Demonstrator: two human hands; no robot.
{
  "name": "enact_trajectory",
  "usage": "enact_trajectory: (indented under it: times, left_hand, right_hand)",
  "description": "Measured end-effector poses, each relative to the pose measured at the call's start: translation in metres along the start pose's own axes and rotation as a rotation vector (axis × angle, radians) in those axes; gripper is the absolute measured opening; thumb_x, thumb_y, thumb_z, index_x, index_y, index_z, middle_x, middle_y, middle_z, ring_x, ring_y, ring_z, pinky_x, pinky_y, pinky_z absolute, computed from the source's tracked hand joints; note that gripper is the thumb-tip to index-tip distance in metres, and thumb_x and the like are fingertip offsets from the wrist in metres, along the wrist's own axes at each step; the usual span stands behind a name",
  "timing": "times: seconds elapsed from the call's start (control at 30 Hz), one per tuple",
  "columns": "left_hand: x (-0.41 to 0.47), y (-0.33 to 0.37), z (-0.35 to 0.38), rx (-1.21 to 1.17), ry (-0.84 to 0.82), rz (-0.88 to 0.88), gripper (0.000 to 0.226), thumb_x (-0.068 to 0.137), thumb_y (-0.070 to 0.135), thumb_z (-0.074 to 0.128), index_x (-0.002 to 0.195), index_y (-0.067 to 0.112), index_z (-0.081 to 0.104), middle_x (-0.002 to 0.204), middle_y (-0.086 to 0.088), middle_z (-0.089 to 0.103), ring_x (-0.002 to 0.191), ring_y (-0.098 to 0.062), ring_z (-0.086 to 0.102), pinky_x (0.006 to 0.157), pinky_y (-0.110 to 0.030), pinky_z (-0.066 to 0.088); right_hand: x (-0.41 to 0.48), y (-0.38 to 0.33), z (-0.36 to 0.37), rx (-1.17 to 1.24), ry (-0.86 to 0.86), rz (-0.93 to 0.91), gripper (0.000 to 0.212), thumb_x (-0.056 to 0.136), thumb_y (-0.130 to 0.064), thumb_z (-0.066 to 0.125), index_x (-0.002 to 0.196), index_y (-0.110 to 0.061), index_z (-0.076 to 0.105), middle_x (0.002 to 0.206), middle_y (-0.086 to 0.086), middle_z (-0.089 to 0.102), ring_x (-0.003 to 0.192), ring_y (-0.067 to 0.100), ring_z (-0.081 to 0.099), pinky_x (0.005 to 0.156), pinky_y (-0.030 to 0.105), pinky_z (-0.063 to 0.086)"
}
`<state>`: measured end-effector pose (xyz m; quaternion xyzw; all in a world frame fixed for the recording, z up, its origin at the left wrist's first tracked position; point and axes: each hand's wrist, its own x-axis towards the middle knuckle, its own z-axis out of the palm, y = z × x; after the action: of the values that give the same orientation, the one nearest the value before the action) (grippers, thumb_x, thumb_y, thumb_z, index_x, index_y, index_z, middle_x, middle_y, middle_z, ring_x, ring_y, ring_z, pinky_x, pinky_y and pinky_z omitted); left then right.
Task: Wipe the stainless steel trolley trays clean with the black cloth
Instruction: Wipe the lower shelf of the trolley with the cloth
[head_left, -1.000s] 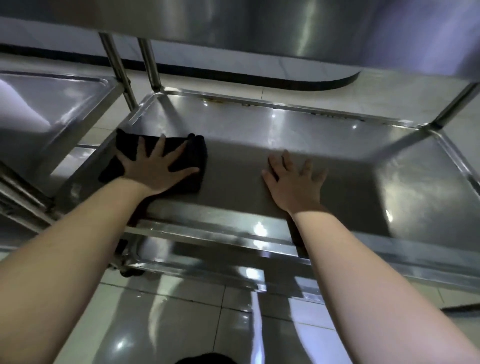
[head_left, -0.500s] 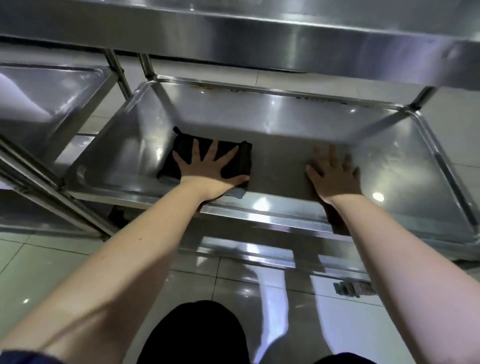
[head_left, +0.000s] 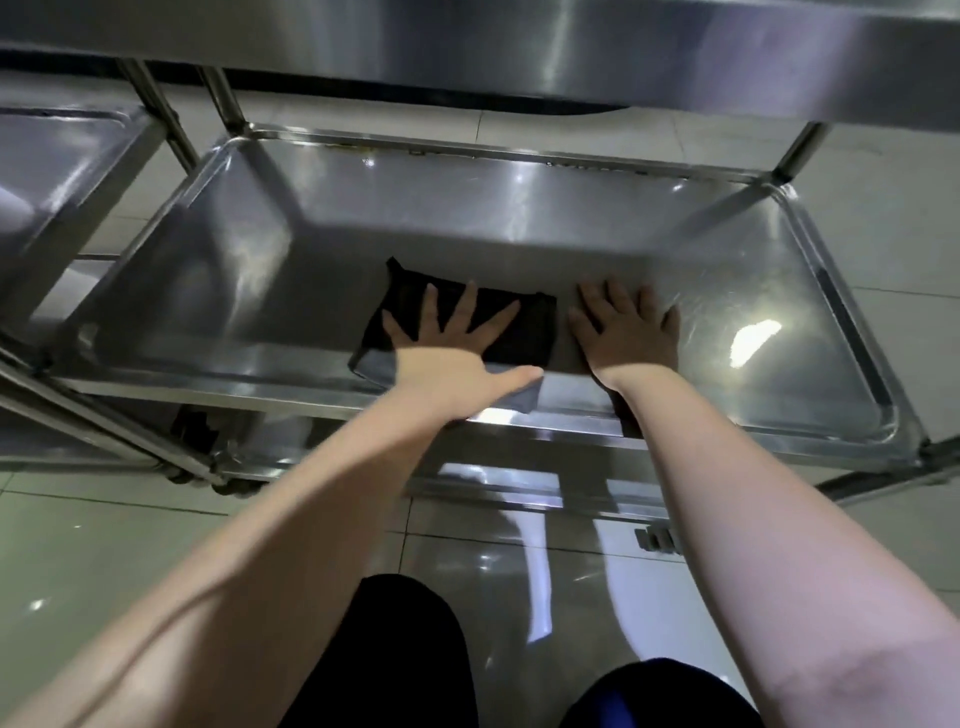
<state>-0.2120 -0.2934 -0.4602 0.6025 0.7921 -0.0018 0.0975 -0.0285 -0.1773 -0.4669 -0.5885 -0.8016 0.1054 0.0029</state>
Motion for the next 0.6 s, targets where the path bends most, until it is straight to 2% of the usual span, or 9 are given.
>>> enact_trajectory:
  times: [0.13, 0.23, 0.33, 0.43, 0.5, 0.6]
  left_hand:
    - [-0.007, -0.098, -0.022, 0.013, -0.06, -0.197, 0.095, 0.048, 0.105, 0.007, 0.136, 0.071, -0.012, 0.161, 0.017, -0.016, 0.149, -0.032, -0.015, 0.107, -0.076, -0.003]
    - [-0.013, -0.118, -0.029, -0.011, -0.085, -0.277, 0.099, 0.046, 0.106, 0.006, 0.137, 0.07, -0.012, 0.161, 0.015, -0.018, 0.148, -0.034, -0.019, 0.106, -0.076, -0.004]
    - [-0.007, -0.076, -0.022, -0.015, -0.076, -0.246, 0.097, 0.052, 0.105, 0.01, 0.138, 0.068, -0.015, 0.161, 0.011, -0.023, 0.146, -0.041, -0.021, 0.102, -0.079, -0.007]
    - [-0.002, 0.012, -0.009, 0.021, -0.044, -0.071, 0.093, 0.062, 0.1, 0.017, 0.142, 0.064, -0.011, 0.162, 0.005, -0.021, 0.144, -0.046, -0.021, 0.097, -0.081, -0.012]
    - [-0.001, 0.057, -0.003, 0.017, -0.05, 0.0, 0.091, 0.067, 0.097, 0.018, 0.145, 0.06, -0.008, 0.162, 0.002, -0.02, 0.142, -0.048, -0.023, 0.095, -0.08, -0.016]
    - [0.002, 0.068, -0.003, -0.009, -0.049, 0.006, 0.082, 0.076, 0.091, 0.019, 0.147, 0.058, -0.005, 0.163, 0.002, -0.019, 0.144, -0.045, -0.022, 0.097, -0.077, -0.017]
  right_hand:
    - [0.0, -0.004, 0.001, 0.01, 0.015, 0.005, 0.055, 0.099, -0.061, 0.02, 0.152, -0.047, 0.013, 0.164, -0.01, 0.005, 0.151, 0.03, -0.003, 0.116, 0.055, -0.006]
    - [-0.001, -0.009, 0.002, -0.021, 0.011, 0.015, 0.056, 0.099, -0.06, 0.018, 0.153, -0.045, 0.011, 0.165, -0.01, 0.002, 0.15, 0.033, -0.006, 0.115, 0.058, -0.007]
    - [-0.002, -0.012, 0.002, -0.034, 0.005, 0.017, 0.057, 0.1, -0.059, 0.016, 0.154, -0.044, 0.01, 0.165, -0.008, 0.0, 0.15, 0.035, -0.007, 0.115, 0.06, -0.007]
    - [-0.001, -0.009, 0.0, -0.011, -0.012, 0.012, 0.054, 0.101, -0.054, 0.019, 0.154, -0.043, 0.012, 0.165, -0.008, 0.002, 0.15, 0.034, -0.005, 0.115, 0.058, -0.006]
    - [0.002, -0.004, -0.003, 0.096, 0.015, 0.034, 0.049, 0.103, -0.045, 0.026, 0.152, -0.04, 0.025, 0.164, -0.006, 0.011, 0.15, 0.029, 0.002, 0.117, 0.052, -0.003]
    - [0.003, 0.004, -0.011, 0.434, 0.119, 0.073, 0.042, 0.103, -0.025, 0.039, 0.144, -0.023, 0.046, 0.159, 0.003, 0.031, 0.147, 0.022, 0.019, 0.12, 0.04, 0.008]
